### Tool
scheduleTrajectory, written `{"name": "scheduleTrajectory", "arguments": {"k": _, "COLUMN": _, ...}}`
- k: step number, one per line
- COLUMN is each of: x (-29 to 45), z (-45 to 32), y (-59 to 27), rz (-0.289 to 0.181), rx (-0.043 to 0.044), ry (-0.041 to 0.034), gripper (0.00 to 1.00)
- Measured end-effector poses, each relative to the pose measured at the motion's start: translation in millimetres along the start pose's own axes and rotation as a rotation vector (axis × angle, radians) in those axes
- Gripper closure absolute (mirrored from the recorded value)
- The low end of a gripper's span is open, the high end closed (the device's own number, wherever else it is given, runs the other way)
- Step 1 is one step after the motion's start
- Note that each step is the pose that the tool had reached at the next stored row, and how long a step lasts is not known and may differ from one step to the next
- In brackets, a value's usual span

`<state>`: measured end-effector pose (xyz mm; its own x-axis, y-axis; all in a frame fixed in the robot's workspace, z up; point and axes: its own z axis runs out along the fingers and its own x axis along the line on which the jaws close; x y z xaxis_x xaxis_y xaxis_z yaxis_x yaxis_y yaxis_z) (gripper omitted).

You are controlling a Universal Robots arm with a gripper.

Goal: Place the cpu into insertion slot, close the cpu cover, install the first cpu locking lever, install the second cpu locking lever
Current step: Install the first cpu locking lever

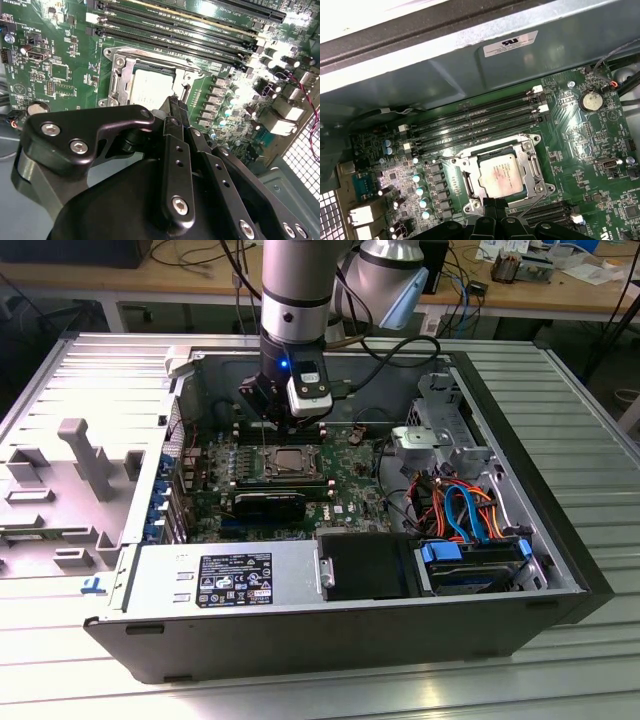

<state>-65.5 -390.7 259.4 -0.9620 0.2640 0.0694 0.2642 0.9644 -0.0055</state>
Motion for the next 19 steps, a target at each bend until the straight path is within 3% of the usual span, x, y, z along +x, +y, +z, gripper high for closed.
{"name": "scheduleTrajectory", "arguments": {"k": 9, "x": 0.0, "z": 0.1, "y": -0.1, "rz": -0.017, "rx": 0.0007, "ry": 0.0, "gripper": 0.89}}
{"name": "scheduleTrajectory", "arguments": {"k": 19, "x": -0.1, "z": 0.1, "y": -0.5, "rz": -0.04, "rx": -0.0089, "ry": 0.0028, "gripper": 0.89}}
